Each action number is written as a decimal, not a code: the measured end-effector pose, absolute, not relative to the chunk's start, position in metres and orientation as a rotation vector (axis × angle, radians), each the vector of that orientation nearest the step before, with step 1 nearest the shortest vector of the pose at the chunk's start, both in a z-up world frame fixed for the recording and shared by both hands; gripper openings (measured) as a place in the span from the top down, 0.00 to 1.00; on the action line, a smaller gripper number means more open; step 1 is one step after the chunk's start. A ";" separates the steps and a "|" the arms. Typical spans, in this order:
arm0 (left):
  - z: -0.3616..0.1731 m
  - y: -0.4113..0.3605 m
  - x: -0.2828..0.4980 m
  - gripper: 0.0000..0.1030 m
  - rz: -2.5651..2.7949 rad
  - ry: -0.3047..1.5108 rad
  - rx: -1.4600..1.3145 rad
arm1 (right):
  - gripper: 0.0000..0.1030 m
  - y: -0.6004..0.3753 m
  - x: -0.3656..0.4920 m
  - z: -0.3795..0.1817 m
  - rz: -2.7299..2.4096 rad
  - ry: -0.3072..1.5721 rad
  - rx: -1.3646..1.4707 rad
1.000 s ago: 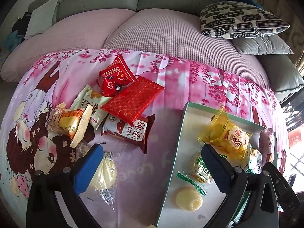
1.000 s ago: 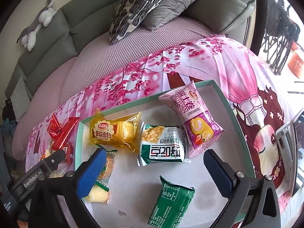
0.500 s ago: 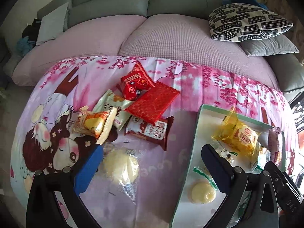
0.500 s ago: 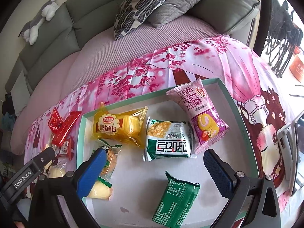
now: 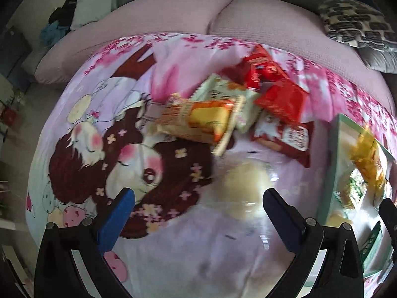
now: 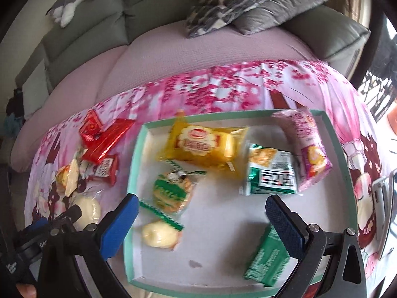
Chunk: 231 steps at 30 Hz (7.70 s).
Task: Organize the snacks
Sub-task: 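Withdraw both open tools from the tray toward the snack pile, then grasp the yellow Swiss roll bag with the left tool while the right tool approaches the clear-wrapped bun, then close the right tool on the clear-wrapped round bun while the left tool holds the Swiss roll, then carry the Swiss roll bag and the bun over the tray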
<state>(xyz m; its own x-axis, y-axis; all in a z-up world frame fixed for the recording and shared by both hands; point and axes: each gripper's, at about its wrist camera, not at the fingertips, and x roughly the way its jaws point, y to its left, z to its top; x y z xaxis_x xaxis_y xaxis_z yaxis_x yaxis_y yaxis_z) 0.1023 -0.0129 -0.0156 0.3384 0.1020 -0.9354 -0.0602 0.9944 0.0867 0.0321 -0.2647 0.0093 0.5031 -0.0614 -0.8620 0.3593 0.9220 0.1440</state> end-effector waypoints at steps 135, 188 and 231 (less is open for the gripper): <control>-0.068 0.061 0.200 0.27 -0.055 1.273 -0.146 | 0.22 -0.110 0.102 -0.051 0.018 1.115 0.147; -0.063 0.022 0.133 0.55 -0.069 1.294 0.020 | 0.45 -0.090 0.090 -0.055 -0.037 1.055 -0.050; 0.043 -0.067 0.085 0.59 -0.336 1.015 0.051 | 0.46 -0.243 0.024 0.037 -0.315 0.899 0.278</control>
